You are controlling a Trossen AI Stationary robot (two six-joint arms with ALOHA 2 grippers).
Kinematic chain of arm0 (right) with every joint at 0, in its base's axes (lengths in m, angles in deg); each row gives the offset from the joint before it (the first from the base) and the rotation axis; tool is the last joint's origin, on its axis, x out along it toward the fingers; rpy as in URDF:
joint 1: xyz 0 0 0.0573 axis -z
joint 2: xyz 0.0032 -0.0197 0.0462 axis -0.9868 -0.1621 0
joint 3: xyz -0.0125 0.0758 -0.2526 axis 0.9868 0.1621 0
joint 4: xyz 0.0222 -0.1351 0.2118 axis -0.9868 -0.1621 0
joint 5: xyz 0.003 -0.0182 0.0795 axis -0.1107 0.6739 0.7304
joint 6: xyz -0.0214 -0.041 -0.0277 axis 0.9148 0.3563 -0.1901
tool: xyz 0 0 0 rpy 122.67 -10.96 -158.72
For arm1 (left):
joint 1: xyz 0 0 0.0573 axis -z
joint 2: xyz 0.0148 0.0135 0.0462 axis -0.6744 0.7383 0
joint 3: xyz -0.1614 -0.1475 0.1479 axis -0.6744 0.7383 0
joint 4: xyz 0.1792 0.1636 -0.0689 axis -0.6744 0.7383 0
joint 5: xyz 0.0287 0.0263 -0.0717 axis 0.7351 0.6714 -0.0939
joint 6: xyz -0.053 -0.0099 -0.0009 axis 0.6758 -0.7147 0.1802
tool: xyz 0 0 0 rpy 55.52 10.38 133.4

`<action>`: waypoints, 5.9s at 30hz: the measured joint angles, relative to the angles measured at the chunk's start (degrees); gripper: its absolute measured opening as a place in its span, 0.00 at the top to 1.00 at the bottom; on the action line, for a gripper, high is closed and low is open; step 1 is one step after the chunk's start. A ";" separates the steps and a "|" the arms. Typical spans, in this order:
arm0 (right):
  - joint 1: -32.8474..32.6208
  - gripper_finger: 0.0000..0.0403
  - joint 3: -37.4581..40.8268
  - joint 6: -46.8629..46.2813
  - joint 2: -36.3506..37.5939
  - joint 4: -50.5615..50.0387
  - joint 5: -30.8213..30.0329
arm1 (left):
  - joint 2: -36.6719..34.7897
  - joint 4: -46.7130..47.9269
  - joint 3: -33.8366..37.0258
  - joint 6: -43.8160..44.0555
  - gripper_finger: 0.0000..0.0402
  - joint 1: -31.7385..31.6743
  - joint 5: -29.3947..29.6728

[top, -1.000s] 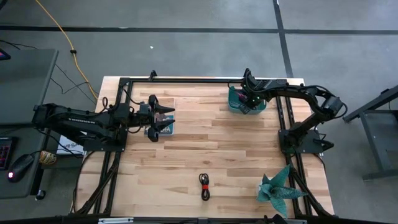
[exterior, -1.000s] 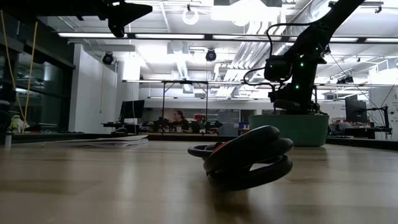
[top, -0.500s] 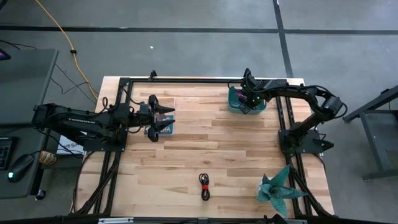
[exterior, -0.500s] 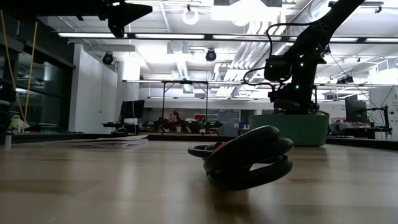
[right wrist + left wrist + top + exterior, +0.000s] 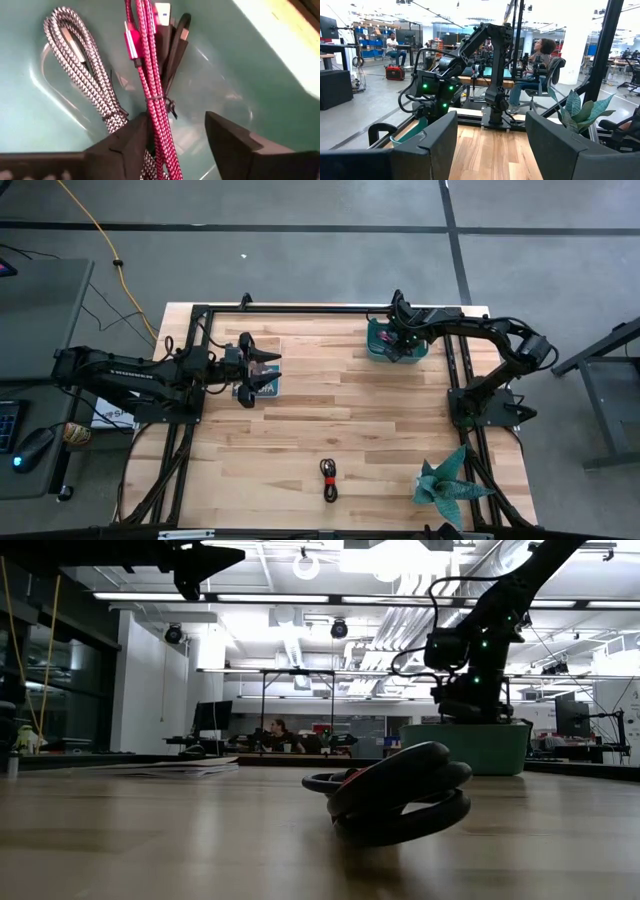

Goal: Pick and place USB-C Cables
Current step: Put the pink charger cable into the green bin, then put the black charger cable into the green bin

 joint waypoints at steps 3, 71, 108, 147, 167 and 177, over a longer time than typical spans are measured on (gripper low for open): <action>0.00 0.50 -0.02 -0.03 0.00 0.61 0.00 | 0.00 -0.01 0.00 -0.01 0.47 0.01 0.00; -63.10 0.51 6.40 6.44 47.36 26.36 -27.25 | -0.02 0.45 0.00 0.01 0.47 0.01 0.00; -54.27 0.51 14.73 7.91 47.28 39.31 -11.96 | -0.02 -0.60 0.00 0.01 0.47 -0.01 0.00; -54.28 0.51 14.73 7.44 47.28 38.10 -11.39 | -0.02 -0.51 0.00 0.00 0.47 -0.01 0.02; -54.27 0.75 14.73 3.66 47.28 36.98 -15.22 | -0.02 -0.49 0.00 0.00 0.47 0.00 0.02; -54.27 0.98 14.73 0.98 47.34 33.96 -17.00 | -0.02 -0.49 0.00 0.01 0.47 -0.01 0.01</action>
